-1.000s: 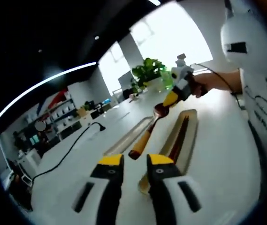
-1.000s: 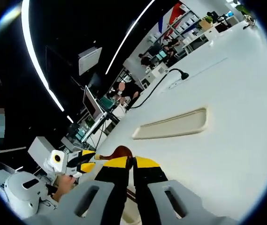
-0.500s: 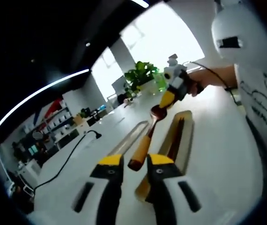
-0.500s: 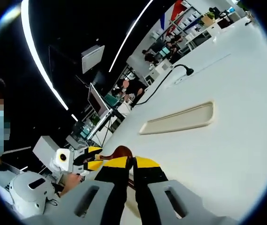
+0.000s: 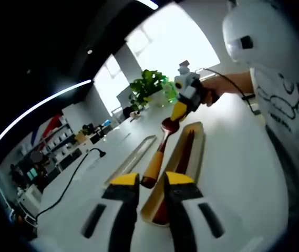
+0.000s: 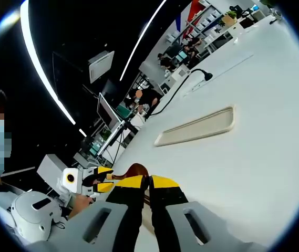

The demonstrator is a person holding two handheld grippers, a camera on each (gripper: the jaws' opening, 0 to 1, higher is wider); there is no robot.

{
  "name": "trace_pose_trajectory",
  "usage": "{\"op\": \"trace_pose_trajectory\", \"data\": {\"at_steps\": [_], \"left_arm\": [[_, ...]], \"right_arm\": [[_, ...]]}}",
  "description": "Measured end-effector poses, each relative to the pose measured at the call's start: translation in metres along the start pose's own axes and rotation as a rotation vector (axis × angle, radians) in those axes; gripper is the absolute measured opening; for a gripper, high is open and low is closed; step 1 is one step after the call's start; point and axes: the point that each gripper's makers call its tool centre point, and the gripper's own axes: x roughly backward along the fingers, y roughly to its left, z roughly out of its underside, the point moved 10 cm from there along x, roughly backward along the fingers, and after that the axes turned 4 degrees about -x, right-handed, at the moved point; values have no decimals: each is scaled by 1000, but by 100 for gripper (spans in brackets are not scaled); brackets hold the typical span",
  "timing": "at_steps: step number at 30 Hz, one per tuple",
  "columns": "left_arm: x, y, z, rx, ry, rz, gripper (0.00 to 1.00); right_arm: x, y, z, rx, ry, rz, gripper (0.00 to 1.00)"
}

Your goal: Arrange the utensils inside the cutlery case until each visible utensil rests in its matching compartment.

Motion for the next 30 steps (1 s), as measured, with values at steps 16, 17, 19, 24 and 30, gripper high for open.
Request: {"op": "trace_pose_trajectory", "data": {"at_steps": [16, 17, 19, 24, 30], "left_arm": [[0, -6, 3, -13, -11, 55, 14], [-1, -7, 5, -18, 0, 61, 14], [-2, -7, 8, -25, 18, 74, 14], [-1, -6, 10, -10, 21, 106, 13], [-2, -5, 14, 18, 29, 120, 14]], "right_arm": [[1, 2, 1, -16, 0, 9, 1], [1, 2, 1, -15, 1, 10, 1], [1, 2, 0, -15, 3, 12, 1], [4, 2, 1, 3, 15, 28, 2], [7, 3, 0, 45, 42, 51, 2]]}}
